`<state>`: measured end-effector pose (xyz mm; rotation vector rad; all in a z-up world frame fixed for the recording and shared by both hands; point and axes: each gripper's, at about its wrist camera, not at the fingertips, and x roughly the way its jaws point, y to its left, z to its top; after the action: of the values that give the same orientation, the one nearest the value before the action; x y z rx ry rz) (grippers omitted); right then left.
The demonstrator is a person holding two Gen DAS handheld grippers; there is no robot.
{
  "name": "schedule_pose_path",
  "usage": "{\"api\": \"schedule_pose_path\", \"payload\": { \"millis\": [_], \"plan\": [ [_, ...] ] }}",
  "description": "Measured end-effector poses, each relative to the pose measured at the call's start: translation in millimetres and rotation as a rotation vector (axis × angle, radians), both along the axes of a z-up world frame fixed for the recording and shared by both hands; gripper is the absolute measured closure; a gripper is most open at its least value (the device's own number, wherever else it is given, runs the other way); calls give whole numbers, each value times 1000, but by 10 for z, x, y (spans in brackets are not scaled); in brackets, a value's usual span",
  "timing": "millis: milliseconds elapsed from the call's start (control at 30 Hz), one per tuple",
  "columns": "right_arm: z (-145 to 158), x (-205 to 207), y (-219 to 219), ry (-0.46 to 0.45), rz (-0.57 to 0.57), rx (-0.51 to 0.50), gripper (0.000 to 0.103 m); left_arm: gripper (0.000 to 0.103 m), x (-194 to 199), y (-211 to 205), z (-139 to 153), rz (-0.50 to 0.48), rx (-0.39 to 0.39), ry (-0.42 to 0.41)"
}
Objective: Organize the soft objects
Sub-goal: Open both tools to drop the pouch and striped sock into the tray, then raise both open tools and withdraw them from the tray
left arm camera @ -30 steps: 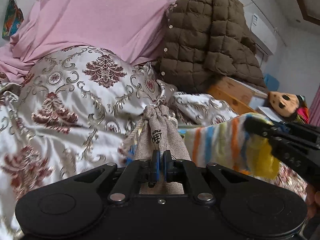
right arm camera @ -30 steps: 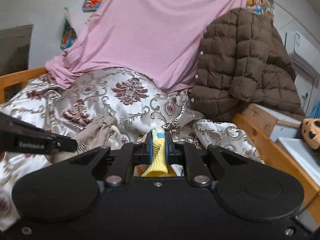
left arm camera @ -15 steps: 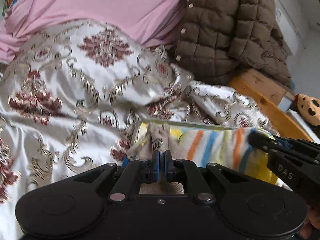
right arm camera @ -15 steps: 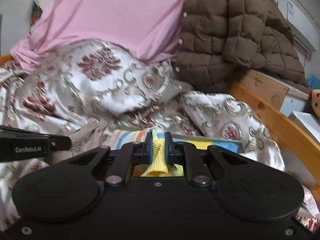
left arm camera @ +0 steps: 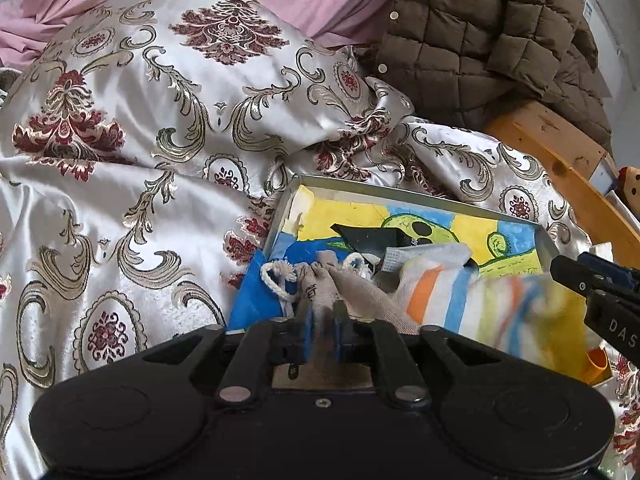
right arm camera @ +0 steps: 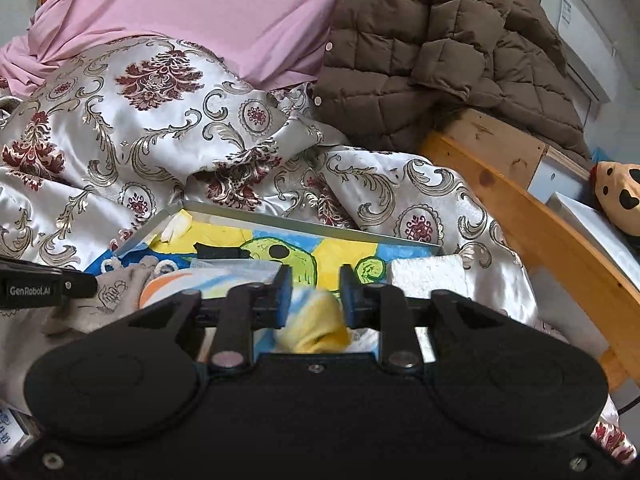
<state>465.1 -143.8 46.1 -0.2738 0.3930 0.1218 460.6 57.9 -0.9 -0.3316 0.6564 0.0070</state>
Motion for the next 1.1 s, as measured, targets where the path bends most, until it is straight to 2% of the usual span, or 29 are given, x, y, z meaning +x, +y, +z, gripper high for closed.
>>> {"api": "schedule_pose_path", "payload": {
  "millis": [67,133,200,267,467,633,700,767,933,1100],
  "plan": [
    [16,-25,-33,-4,1,11,63,81,-38,23,-4,3,-22,-7],
    [56,-54,-61,-14,11,18,57,73,-76,28,10,4,-30,-15],
    [104,-111,-74,-26,21,17,51,69,-120,10,45,0,-18,-29],
    [168,-204,-101,-42,28,20,40,63,-184,-15,106,-7,-1,-53],
    [422,-554,-245,-105,51,69,15,41,-487,-75,386,5,75,-186],
    [638,-851,-337,-146,64,103,7,30,-798,-46,670,32,90,-272],
    [730,-985,-392,-165,69,132,1,22,-943,-21,793,47,97,-301],
    [816,-1123,-436,-176,72,163,1,14,-1107,5,909,56,98,-328],
    [966,-1449,-539,-188,110,218,1,3,-1498,29,1141,61,108,-385],
    [1087,-1829,-547,-199,164,250,1,1,-1900,-25,1298,47,118,-437]
  ]
}}
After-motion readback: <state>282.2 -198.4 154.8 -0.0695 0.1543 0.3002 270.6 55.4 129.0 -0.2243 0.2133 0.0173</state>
